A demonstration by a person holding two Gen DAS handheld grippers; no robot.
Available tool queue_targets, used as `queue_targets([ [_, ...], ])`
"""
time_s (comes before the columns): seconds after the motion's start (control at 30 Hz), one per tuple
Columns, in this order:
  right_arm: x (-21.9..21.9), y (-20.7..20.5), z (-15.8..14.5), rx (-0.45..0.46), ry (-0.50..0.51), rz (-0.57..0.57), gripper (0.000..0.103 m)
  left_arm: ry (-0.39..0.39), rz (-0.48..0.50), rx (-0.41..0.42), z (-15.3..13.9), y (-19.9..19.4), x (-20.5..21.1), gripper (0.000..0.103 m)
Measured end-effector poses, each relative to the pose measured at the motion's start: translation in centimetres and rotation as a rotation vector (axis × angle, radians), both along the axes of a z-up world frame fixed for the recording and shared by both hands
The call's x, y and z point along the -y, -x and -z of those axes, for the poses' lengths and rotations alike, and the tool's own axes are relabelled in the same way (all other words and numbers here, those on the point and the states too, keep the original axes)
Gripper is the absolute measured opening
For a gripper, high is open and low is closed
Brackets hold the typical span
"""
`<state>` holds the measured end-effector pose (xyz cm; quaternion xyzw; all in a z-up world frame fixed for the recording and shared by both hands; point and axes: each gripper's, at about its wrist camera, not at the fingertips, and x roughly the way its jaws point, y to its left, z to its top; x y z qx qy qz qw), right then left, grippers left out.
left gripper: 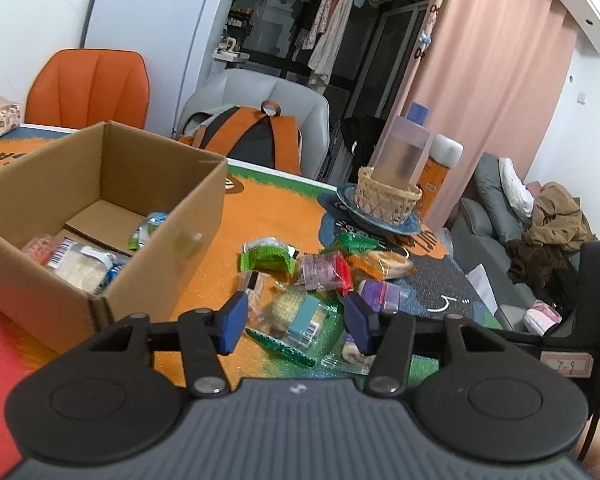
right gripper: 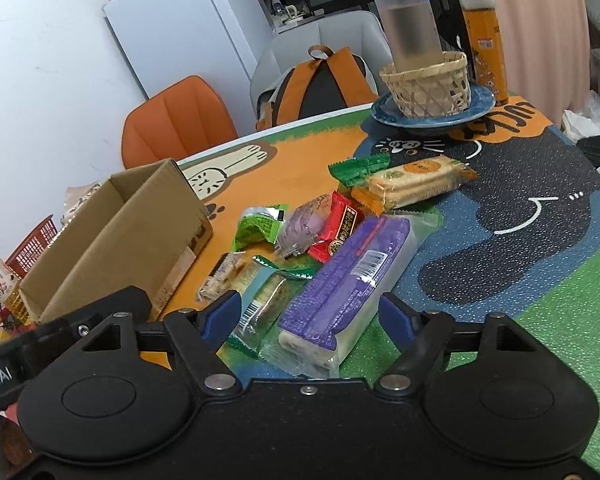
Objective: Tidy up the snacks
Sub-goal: 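Grasp the purple-wrapped bar with the right gripper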
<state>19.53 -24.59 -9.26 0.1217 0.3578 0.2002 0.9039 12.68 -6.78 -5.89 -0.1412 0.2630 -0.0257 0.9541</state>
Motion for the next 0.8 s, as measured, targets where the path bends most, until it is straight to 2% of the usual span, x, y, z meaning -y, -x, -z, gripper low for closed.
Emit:
queue_targets([
  [0.13, -0.3, -0.8, 1.0, -0.039, 0.033, 0.008, 0.054, -0.006, 0.007, -0.013, 0.5, -0.8, 0.3, 0.053],
  [0.37, 0.9, -0.6, 1.2, -0.050, 0.041, 0.013, 0.041, 0.002, 0.019, -0.044, 1.8, -2.6, 0.8, 0.053],
  [0.57, 1.8, -0.3, 1.1, -0.057, 0.051, 0.021, 0.038, 0.003, 0.039, -0.069, 2.9, -3.7, 1.4, 0.053],
  [0.8, 2.9, 0.1, 0.9, -0.063, 0.063, 0.039, 0.040, 0.016, 0.045, -0.090, 3.7, -4.9, 1.3, 0.053],
])
